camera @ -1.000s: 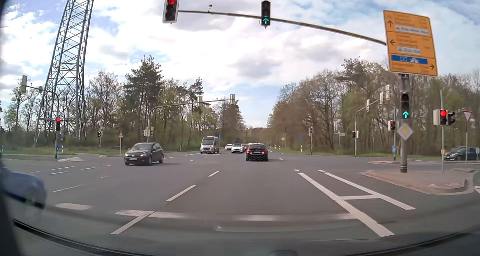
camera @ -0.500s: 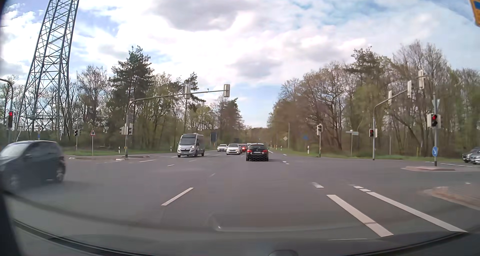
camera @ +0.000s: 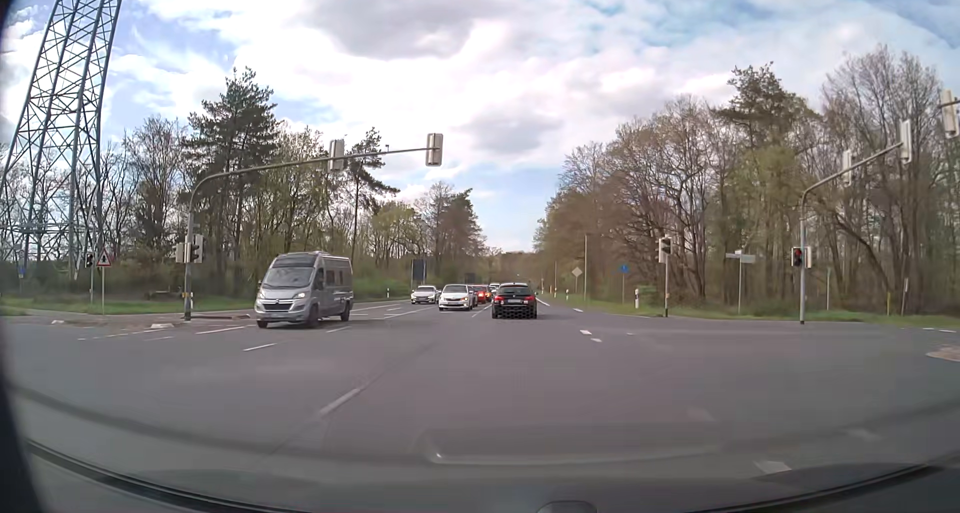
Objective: Follow the waypoints while adhering to traffic rules and regulations
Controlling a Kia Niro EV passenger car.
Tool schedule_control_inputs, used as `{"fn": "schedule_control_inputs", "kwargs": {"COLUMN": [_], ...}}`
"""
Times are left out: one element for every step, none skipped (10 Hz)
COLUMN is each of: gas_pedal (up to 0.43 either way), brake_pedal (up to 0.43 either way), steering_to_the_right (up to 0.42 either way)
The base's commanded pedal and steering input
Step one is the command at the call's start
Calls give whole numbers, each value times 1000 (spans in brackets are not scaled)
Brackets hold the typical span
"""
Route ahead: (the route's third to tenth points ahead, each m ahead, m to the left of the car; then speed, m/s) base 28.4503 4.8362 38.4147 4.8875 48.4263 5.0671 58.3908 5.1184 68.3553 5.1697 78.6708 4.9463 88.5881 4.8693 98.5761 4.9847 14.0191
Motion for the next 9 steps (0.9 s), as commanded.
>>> {"fn": "schedule_control_inputs", "kwargs": {"gas_pedal": [209, 189, 177, 150, 138, 110, 87, 67, 39], "brake_pedal": [0, 0, 0, 0, 0, 0, 0, 0, 0], "steering_to_the_right": [0, 0, 0, 0, 0, 0, 0, 0, 0]}}
